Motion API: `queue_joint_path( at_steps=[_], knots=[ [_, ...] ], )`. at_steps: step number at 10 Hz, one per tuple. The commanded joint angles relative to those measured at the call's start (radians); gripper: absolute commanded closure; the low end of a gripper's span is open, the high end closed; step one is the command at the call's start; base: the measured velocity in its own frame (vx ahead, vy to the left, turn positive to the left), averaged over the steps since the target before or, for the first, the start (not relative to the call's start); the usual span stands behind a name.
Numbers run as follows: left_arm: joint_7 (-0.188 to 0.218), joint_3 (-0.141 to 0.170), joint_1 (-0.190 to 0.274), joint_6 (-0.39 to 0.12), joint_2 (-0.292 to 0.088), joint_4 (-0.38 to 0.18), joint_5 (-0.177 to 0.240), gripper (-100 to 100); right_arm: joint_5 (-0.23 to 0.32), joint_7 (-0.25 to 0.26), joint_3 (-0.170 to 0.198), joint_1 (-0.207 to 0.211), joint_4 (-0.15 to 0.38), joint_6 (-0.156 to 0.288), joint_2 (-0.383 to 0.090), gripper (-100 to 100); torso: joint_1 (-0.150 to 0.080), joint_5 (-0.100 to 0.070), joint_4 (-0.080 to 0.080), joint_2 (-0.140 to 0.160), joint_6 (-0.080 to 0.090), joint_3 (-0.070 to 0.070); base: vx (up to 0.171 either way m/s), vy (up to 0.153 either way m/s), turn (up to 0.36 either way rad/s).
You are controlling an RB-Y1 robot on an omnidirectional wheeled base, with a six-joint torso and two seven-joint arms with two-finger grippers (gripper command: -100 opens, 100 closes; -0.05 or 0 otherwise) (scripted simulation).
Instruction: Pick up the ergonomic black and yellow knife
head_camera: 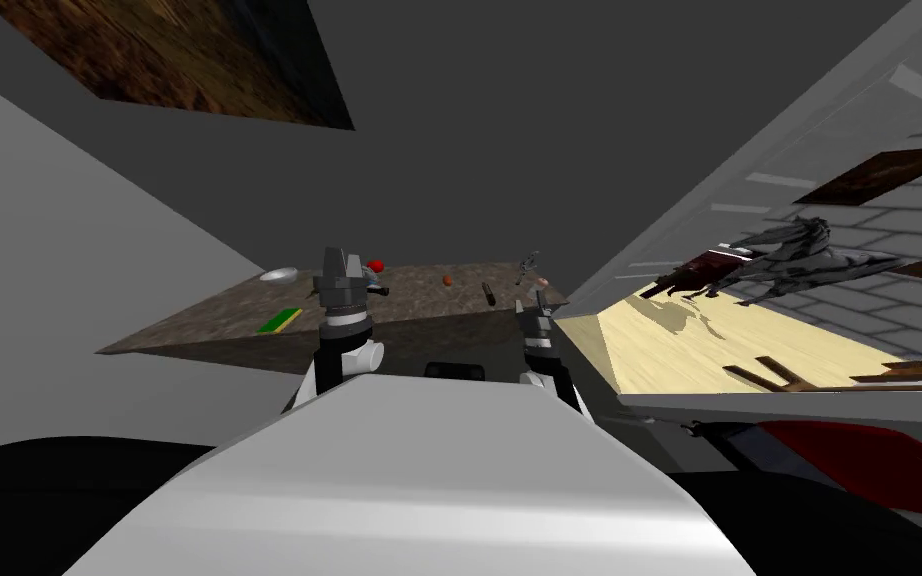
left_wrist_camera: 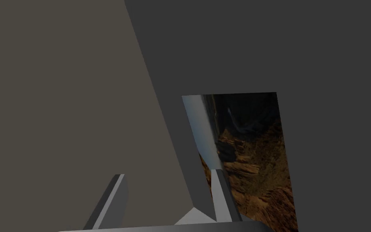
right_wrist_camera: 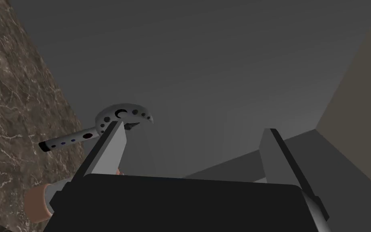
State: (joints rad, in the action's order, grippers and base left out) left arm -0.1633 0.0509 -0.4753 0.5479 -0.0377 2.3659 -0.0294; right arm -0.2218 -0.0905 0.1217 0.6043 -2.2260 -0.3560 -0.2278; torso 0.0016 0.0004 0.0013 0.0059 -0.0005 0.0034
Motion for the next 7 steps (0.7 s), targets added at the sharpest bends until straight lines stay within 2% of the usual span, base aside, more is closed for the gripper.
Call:
queue_joint_path(
  at_steps=[1, 3, 4, 5, 6, 7],
  knots=[
    [0.000, 0.000, 0.000, 0.000, 0.000, 0.000, 0.000, 0, -0.015, -0.003, 0.023, 0.011, 0.002, 0.001, -0.034, -100, 0.000, 0.000, 0.000, 0.000, 0.000, 0.000, -0.064, 0.032, 0.190],
    [0.000, 0.000, 0.000, 0.000, 0.000, 0.000, 0.000, 0, -0.071, -0.015, 0.085, 0.042, 0.004, 0.011, -0.103, -100, -0.001, 0.000, 0.000, -0.001, 0.000, -0.001, -0.058, 0.035, 0.436],
    [0.000, 0.000, 0.000, 0.000, 0.000, 0.000, 0.000, 0, -0.071, -0.015, 0.092, 0.042, 0.004, 0.011, -0.122, -100, -0.001, 0.000, 0.000, -0.001, 0.000, -0.001, -0.050, 0.021, 0.158],
    [0.000, 0.000, 0.000, 0.000, 0.000, 0.000, 0.000, 0, -0.101, -0.022, 0.128, 0.059, 0.005, 0.016, -0.158, -100, -0.002, 0.000, 0.000, -0.002, 0.001, -0.001, -0.057, 0.029, 0.412],
    [0.000, 0.000, 0.000, 0.000, 0.000, 0.000, 0.000, 0, -0.101, -0.022, 0.128, 0.059, 0.005, 0.016, -0.170, -100, -0.002, 0.000, 0.000, -0.001, 0.000, -0.001, -0.046, 0.020, 0.173],
    [0.000, 0.000, 0.000, 0.000, 0.000, 0.000, 0.000, 0, -0.131, -0.029, 0.164, 0.076, 0.006, 0.021, -0.211, -100, -0.002, 0.000, 0.000, -0.002, 0.001, -0.001, -0.056, 0.032, 0.279]
  ],
)
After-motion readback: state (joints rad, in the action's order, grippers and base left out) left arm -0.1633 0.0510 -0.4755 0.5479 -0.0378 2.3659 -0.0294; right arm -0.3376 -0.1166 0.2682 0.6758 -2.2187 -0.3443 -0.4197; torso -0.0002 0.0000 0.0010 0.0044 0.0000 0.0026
